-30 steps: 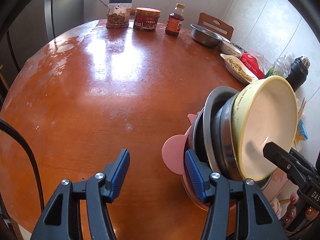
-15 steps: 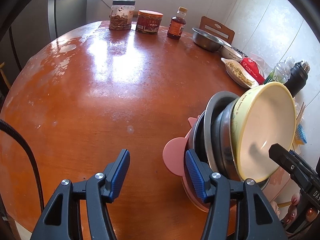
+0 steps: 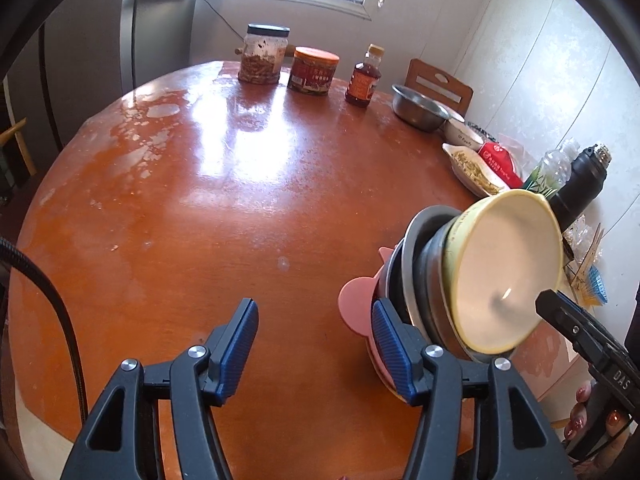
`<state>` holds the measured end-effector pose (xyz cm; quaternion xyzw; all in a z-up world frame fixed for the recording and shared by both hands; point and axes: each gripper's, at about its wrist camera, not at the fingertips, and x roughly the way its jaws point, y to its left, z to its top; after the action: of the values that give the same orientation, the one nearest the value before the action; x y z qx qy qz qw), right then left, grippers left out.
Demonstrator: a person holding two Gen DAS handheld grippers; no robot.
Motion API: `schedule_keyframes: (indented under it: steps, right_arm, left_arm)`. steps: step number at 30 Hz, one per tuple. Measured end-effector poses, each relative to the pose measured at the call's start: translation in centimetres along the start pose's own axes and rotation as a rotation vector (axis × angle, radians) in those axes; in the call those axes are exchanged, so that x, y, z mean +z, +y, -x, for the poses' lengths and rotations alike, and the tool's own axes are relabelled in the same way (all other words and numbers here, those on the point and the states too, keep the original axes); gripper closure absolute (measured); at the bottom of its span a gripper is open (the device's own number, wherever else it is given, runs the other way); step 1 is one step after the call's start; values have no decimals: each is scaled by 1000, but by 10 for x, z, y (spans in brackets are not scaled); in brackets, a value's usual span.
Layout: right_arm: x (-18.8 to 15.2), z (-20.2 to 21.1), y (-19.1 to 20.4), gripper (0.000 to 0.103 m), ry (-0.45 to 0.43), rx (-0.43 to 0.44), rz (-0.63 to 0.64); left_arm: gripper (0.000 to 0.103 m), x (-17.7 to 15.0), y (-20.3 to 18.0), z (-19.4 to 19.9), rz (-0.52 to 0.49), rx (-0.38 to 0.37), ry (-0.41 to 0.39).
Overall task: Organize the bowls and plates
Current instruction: 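Open both tools and release the bowl stack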
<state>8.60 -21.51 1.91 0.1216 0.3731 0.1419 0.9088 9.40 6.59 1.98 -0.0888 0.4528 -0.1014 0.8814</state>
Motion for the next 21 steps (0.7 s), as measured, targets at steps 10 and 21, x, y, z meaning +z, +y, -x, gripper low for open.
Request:
schedule_keyframes:
  steps: [10,21]
  right_arm:
    - [-23,28,17,27,-39,-17,74]
    - [-63,42,13,26,-49,-114,111]
  left_arm:
    - [40,-38,-24,31,-36,54,-40]
    - [36,-75,-52,31,-68,72,-25]
